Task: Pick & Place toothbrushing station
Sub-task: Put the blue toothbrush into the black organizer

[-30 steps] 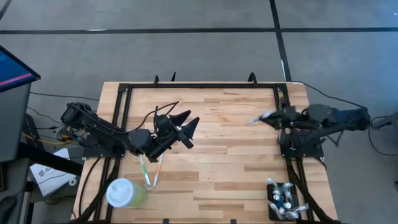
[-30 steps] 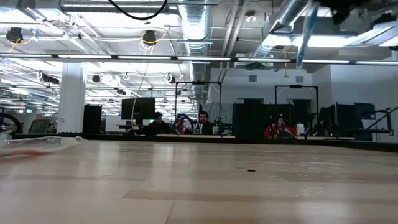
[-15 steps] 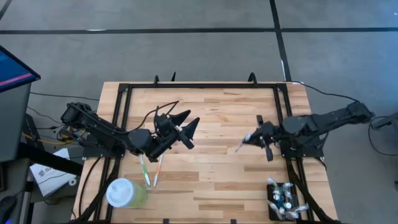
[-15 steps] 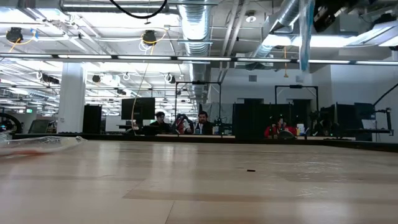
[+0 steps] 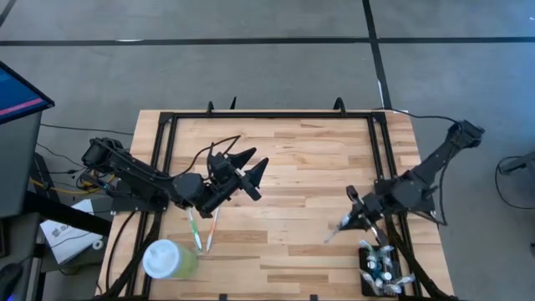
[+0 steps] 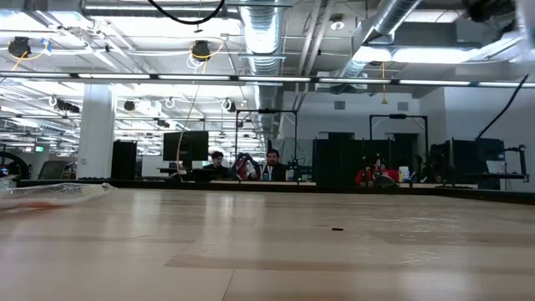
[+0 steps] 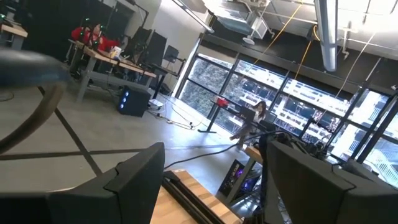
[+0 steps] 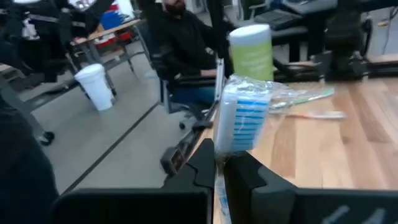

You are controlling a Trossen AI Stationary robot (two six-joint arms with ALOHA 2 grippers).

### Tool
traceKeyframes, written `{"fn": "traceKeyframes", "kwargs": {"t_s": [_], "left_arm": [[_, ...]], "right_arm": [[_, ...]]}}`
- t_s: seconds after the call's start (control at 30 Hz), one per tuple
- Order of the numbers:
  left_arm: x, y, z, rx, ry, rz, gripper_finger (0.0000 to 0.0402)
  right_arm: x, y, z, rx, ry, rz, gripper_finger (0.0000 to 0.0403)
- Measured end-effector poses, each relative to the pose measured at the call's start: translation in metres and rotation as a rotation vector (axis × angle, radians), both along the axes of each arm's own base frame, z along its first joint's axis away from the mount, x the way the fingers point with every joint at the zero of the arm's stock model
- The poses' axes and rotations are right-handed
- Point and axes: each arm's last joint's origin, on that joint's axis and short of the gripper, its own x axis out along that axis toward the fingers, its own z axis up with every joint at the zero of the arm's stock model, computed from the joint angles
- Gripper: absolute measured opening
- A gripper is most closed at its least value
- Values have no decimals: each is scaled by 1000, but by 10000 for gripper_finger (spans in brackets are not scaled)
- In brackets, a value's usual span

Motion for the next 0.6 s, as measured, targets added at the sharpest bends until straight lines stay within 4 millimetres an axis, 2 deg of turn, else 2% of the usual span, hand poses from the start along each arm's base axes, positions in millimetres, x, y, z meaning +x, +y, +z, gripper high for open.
{"fn": "traceKeyframes", "kwargs": {"t_s": [0.2,0.6], "left_arm": [[0,0,0,0,0,0,278],[0,0,0,-1,-1,0,278]], "right_arm": [[-28,2,1,2,30,-6,4],[-69,-11,9,15,3,240,4]]}}
